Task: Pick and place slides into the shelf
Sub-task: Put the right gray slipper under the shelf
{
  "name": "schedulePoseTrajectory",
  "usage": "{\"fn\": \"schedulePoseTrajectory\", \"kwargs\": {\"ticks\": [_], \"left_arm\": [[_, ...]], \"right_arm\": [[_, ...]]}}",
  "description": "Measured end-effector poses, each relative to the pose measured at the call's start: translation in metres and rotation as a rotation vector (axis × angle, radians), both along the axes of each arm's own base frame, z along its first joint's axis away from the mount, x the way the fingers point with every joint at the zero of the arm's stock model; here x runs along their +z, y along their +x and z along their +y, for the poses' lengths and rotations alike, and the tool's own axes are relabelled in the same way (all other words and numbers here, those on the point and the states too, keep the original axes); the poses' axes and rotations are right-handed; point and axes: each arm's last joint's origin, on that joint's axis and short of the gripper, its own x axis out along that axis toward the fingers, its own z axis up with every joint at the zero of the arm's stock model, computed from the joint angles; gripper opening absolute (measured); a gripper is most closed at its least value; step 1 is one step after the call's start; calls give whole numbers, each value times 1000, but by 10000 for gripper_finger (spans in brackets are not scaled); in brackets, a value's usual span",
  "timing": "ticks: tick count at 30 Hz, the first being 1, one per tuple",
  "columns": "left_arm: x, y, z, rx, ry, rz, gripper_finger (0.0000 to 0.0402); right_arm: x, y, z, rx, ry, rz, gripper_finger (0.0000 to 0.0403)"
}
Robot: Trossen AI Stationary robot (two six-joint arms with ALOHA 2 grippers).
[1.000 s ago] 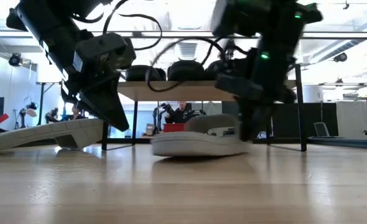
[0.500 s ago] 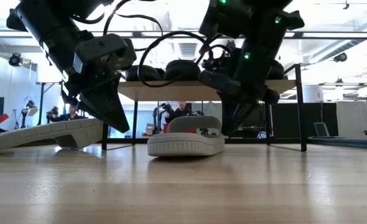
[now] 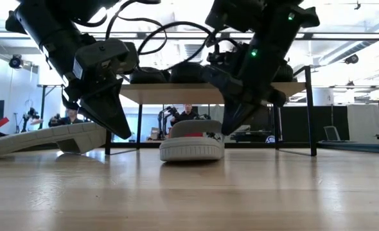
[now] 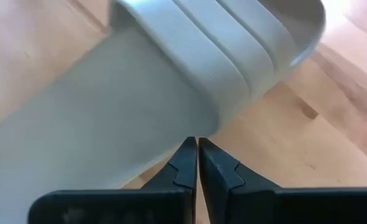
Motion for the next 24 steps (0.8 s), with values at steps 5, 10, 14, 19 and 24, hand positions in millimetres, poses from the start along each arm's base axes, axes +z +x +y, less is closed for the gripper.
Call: {"fn": "schedulePoseTrajectory", "kwargs": {"ticks": [5, 10, 14, 19, 24], "left_arm": [[0, 0, 0, 0, 2, 6, 0], [0, -1, 0, 0, 3, 8, 0], [0, -1, 0, 0, 3, 8, 0], [2, 0, 0, -12, 4, 5, 0], [6, -11, -9, -79, 7, 47, 0]], "right_arm": [[2, -1, 3, 16, 2, 6, 9], [19, -2, 24, 59, 20, -41, 9], [39, -15, 50, 81, 59, -53, 9], [59, -32, 94, 195, 277, -102, 8], [33, -17, 115, 194, 390, -163, 9]]}}
